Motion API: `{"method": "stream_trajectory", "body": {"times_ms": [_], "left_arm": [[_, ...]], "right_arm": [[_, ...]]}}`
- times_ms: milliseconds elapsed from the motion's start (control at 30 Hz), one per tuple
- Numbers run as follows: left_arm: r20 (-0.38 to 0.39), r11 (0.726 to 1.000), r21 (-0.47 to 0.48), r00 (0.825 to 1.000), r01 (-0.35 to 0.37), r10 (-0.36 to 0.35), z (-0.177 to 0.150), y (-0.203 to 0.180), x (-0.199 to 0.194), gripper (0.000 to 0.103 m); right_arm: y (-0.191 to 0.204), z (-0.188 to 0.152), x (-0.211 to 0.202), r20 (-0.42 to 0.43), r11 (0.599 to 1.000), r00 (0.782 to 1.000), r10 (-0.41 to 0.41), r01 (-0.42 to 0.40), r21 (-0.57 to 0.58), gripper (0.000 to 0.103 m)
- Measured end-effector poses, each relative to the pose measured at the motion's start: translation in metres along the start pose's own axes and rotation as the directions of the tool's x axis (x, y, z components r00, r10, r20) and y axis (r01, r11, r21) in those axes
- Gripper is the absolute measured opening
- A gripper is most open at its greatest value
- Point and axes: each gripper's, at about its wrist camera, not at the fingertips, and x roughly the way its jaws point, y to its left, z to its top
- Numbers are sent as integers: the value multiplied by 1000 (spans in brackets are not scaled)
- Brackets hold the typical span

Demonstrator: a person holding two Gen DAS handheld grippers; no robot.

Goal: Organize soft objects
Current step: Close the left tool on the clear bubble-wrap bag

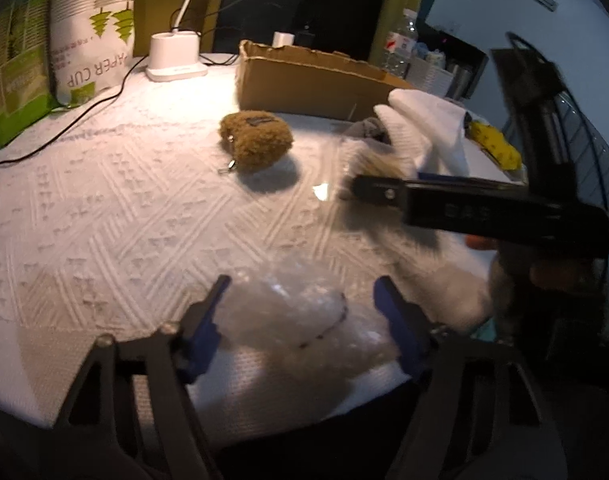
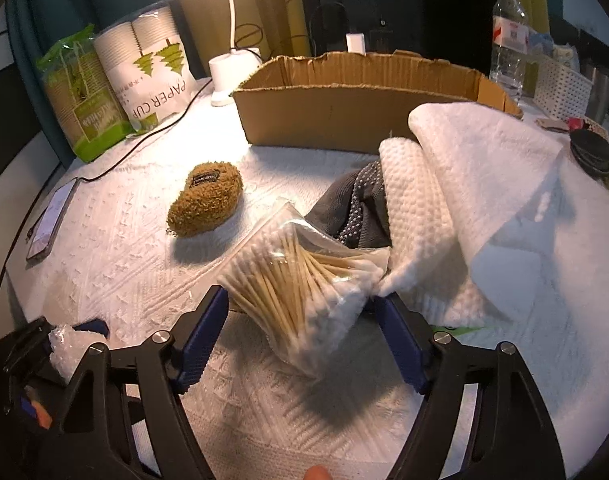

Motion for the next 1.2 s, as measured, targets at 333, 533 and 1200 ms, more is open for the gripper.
{"method": "stream_trajectory", "body": {"times_ms": [333,533,1200], "left_arm": [[21,997,-32,998,67,-67,1,7,-4,57],[39,998,-41,998,56,-54,4,12,-8,54],[144,989,-121,985,-82,100,32,66,-24,53]], "right_arm": [[6,3,0,7,1000,1000,-4,5,-20,43],[19,2,-11,18,997,1000,22,-21,-81,41],[36,-7,-46,71,974,997,27,-10,-224,51]]}}
